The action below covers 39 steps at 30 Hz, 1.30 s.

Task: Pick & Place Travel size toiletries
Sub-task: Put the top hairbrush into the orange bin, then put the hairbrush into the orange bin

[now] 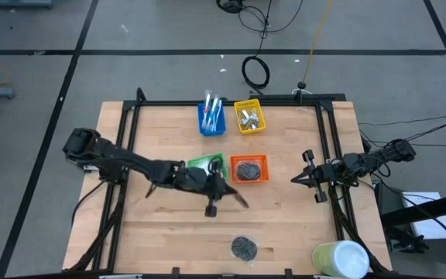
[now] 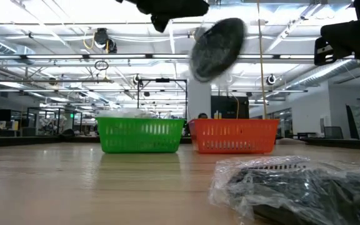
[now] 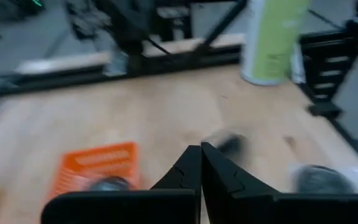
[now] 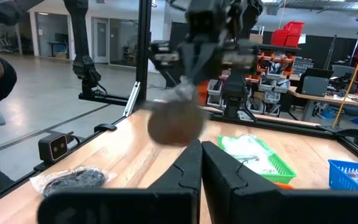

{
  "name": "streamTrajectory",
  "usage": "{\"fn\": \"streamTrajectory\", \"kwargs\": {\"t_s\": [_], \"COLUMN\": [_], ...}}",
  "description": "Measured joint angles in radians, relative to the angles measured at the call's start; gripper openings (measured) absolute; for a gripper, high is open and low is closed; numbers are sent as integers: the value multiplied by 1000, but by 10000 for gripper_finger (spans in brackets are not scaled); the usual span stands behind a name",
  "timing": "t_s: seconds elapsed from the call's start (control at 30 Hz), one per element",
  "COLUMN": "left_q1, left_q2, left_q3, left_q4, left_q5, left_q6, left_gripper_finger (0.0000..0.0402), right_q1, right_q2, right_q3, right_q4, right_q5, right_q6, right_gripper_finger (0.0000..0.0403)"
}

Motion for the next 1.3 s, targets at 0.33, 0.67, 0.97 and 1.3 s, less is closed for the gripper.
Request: {"fn": "streamTrajectory", "kwargs": {"t_s": [0.33,0.67,0.97,1.3], "left_q1": [167,254,274,273], "left_q2": [4,83,221,160], "left_q3": [0,0,0,0], "left_q4": [56,160,263,101], "left_q5": [51,60,59,124], "left_q6": [41,-27,-83,-178], "left_gripper_finger": [0,0,13,148], "right_q1": [0,0,0,0], "right_q2": [0,0,4,3], "right_q3": [0,0,0,0], "right_q4": [0,-1,0,0], "right_q5": [0,0,0,0], "right_q6": [0,0,0,0], "right_gripper_finger": [0,0,0,0]}}
